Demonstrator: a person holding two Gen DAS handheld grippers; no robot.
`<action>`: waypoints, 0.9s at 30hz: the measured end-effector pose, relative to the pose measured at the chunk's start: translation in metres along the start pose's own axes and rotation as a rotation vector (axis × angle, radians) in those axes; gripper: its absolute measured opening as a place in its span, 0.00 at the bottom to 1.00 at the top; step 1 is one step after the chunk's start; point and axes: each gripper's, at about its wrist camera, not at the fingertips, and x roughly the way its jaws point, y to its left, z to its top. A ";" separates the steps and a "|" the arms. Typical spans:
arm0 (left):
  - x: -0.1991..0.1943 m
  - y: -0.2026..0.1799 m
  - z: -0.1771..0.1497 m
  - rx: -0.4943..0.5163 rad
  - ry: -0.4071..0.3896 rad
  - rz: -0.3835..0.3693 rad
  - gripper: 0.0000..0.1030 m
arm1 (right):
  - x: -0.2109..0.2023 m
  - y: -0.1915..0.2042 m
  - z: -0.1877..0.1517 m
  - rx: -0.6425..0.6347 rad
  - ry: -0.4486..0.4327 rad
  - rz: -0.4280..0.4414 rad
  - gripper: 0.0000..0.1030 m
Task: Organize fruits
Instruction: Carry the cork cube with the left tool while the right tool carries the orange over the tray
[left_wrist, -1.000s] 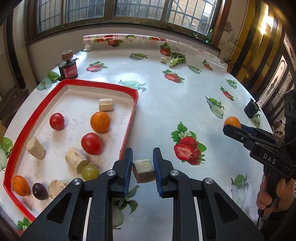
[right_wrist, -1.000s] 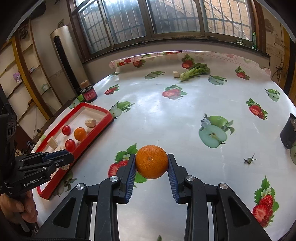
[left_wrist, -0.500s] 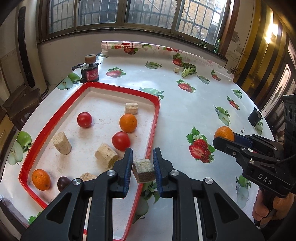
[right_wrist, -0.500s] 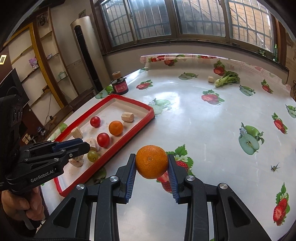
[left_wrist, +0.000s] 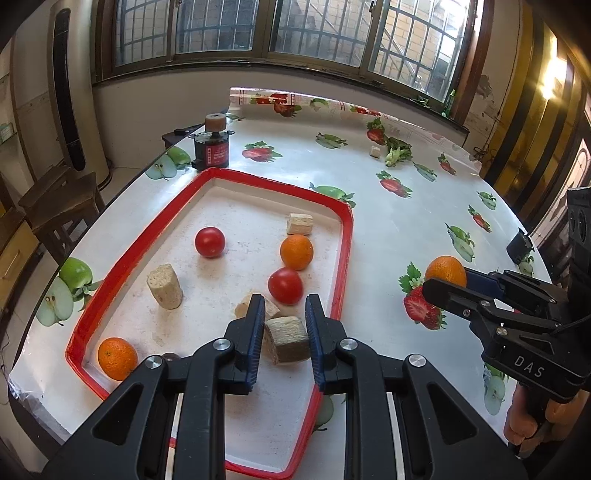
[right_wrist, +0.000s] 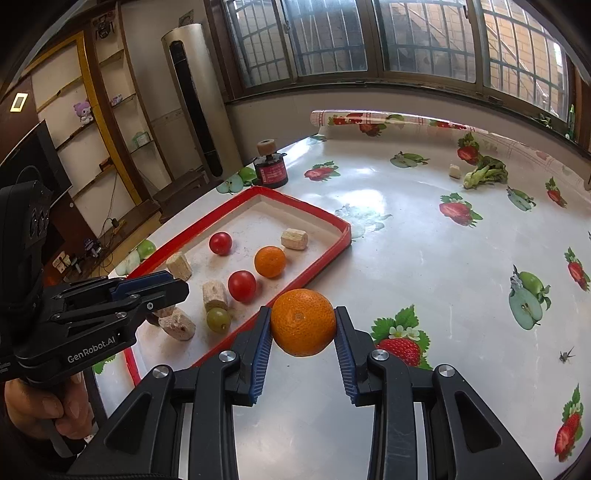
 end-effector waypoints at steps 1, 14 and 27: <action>0.000 0.002 0.000 -0.003 -0.001 0.004 0.19 | 0.002 0.001 0.002 -0.003 0.002 0.003 0.33; 0.001 0.024 0.008 -0.036 -0.006 0.022 0.19 | 0.018 0.017 0.014 -0.027 0.013 0.022 0.33; 0.012 0.042 0.033 -0.057 -0.008 0.039 0.19 | 0.036 0.019 0.027 -0.019 0.018 0.043 0.33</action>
